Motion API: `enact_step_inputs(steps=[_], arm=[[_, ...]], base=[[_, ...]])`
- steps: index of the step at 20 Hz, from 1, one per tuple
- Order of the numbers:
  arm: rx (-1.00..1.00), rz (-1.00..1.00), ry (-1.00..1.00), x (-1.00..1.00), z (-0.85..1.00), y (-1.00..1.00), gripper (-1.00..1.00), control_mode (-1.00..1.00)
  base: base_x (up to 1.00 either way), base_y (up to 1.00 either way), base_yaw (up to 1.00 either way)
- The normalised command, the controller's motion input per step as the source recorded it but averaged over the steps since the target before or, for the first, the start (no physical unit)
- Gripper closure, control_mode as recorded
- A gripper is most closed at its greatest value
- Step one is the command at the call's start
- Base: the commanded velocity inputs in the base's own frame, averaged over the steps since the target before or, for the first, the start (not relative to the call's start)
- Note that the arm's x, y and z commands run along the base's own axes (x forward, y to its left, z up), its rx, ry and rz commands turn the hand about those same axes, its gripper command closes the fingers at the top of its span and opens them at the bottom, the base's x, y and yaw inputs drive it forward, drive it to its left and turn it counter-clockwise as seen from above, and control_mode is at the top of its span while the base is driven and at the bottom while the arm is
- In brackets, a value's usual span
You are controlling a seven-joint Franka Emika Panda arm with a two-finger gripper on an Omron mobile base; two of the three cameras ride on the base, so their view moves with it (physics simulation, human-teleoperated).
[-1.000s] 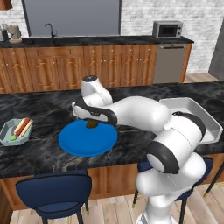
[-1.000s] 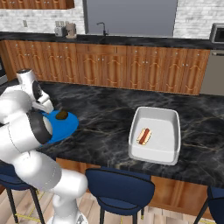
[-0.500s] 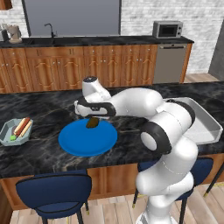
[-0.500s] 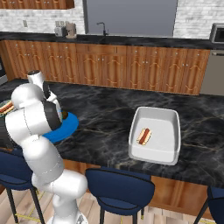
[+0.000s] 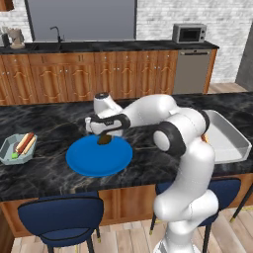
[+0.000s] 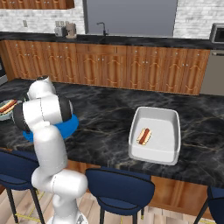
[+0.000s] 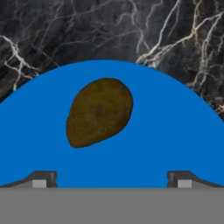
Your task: Place one cooked food and one vegetable from the large plate to each tupperware container.
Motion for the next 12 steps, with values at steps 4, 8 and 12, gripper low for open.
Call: enact_step_inputs(steps=[4, 8, 12], arm=[[0.0, 0.0, 0.0, 0.41, -0.44, 0.0, -1.0, -1.0], [0.0, 0.0, 0.0, 0.41, -0.31, 0.0, -1.0, -1.0], [0.0, 0.0, 0.0, 0.31, -0.18, 0.0, -1.0, -1.0]], base=[[0.0, 0.0, 0.0], [0.0, 0.0, 0.0], [0.0, 0.0, 0.0]])
